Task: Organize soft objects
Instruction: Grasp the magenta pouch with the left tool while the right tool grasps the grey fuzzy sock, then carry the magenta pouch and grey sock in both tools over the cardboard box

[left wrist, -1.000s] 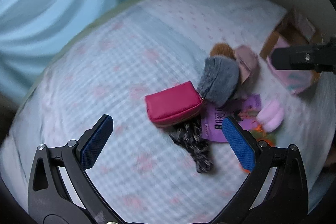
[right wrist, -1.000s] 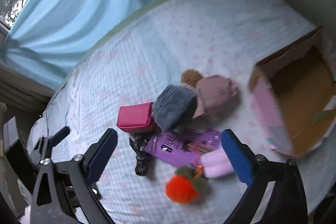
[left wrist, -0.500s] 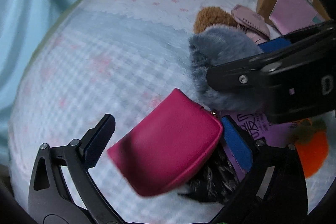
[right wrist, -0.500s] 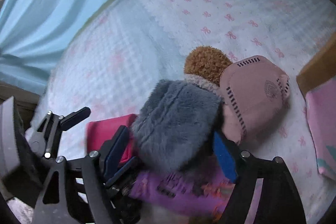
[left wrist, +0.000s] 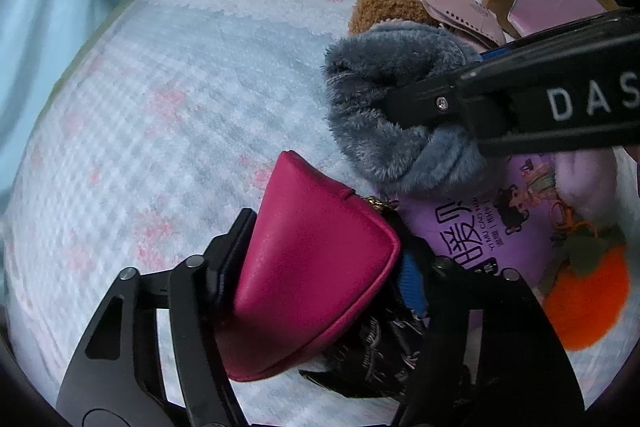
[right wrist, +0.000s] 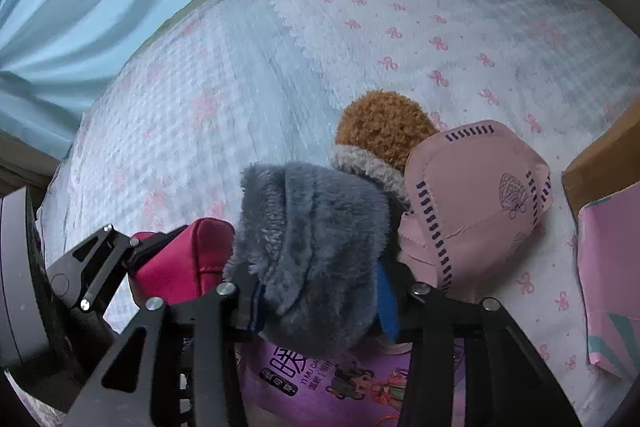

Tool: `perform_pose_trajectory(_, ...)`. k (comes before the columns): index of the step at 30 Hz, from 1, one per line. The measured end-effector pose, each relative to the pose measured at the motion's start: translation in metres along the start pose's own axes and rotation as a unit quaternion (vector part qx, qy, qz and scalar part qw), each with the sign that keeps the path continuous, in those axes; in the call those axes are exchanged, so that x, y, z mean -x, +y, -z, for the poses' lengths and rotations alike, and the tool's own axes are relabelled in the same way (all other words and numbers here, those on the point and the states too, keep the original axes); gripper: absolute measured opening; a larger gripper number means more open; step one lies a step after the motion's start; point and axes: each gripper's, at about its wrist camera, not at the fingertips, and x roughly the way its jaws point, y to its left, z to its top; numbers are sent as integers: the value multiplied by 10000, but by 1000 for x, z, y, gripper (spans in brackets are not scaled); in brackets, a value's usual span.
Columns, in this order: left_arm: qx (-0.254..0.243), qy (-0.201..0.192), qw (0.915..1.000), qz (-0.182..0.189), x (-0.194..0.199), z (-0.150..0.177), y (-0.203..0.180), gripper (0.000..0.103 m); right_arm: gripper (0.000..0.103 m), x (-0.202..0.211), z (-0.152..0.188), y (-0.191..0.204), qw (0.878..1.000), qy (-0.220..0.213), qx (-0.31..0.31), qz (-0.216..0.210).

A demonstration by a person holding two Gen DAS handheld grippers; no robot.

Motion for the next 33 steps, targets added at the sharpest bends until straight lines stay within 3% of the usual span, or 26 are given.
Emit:
perform_pose_trajectory(5,230,23,9997,-82,15,6,-2,51,30,9,-1,-1,10000,-45,41,-63)
perform_pose_trajectory(19,725,-248,9961,-437,104,20,-26,48,28,63,-7,14,9978,-507,293,-312)
perform_pose_trajectory(33,1440,-860,9813,-947,252,-18,-49,48,28,199,-9,27,9899,-1109,695,-539)
